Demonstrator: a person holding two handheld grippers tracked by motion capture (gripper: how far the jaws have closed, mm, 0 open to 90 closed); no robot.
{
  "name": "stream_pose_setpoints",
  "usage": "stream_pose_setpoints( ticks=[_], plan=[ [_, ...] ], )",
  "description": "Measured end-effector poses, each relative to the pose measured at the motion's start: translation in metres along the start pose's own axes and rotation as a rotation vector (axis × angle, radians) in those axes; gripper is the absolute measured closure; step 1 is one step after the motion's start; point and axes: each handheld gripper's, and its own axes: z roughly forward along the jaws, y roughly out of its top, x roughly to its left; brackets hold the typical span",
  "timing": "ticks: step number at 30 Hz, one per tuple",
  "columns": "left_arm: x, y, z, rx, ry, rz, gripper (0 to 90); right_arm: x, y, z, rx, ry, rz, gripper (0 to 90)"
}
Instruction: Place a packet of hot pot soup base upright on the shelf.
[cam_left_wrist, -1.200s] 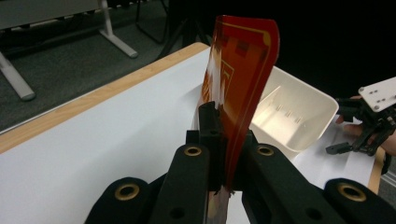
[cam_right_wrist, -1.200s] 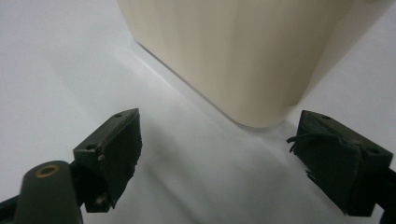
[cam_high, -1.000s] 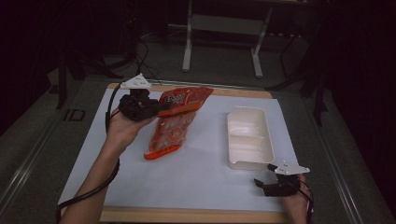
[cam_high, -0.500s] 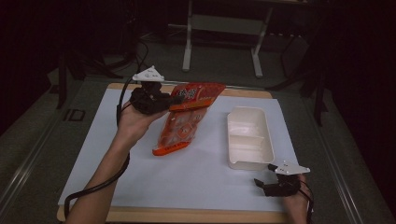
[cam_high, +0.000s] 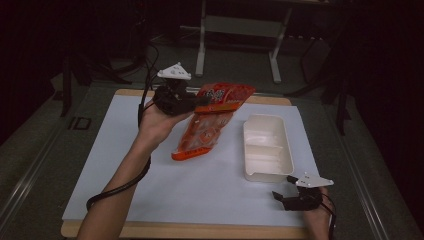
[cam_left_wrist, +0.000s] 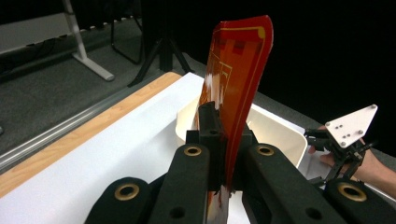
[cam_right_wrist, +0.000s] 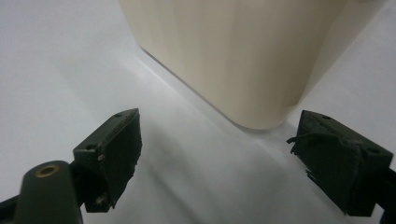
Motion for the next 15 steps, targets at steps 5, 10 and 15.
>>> stream_pose_setpoints(
  ticks=[5,10,15],
  plan=[
    [-0.006,0.008,0.005,-0.007,-0.012,0.011,89.8,0.000,0.000,0.000,0.002,0.004,0.000,14.7],
    [-0.012,0.016,0.011,-0.019,-0.023,0.014,89.8,0.000,0.000,0.000,0.001,0.005,0.000,14.7],
    [-0.015,0.024,0.018,-0.027,-0.033,0.011,89.8,0.000,0.000,0.000,0.001,0.005,0.002,14.8]
  ],
)
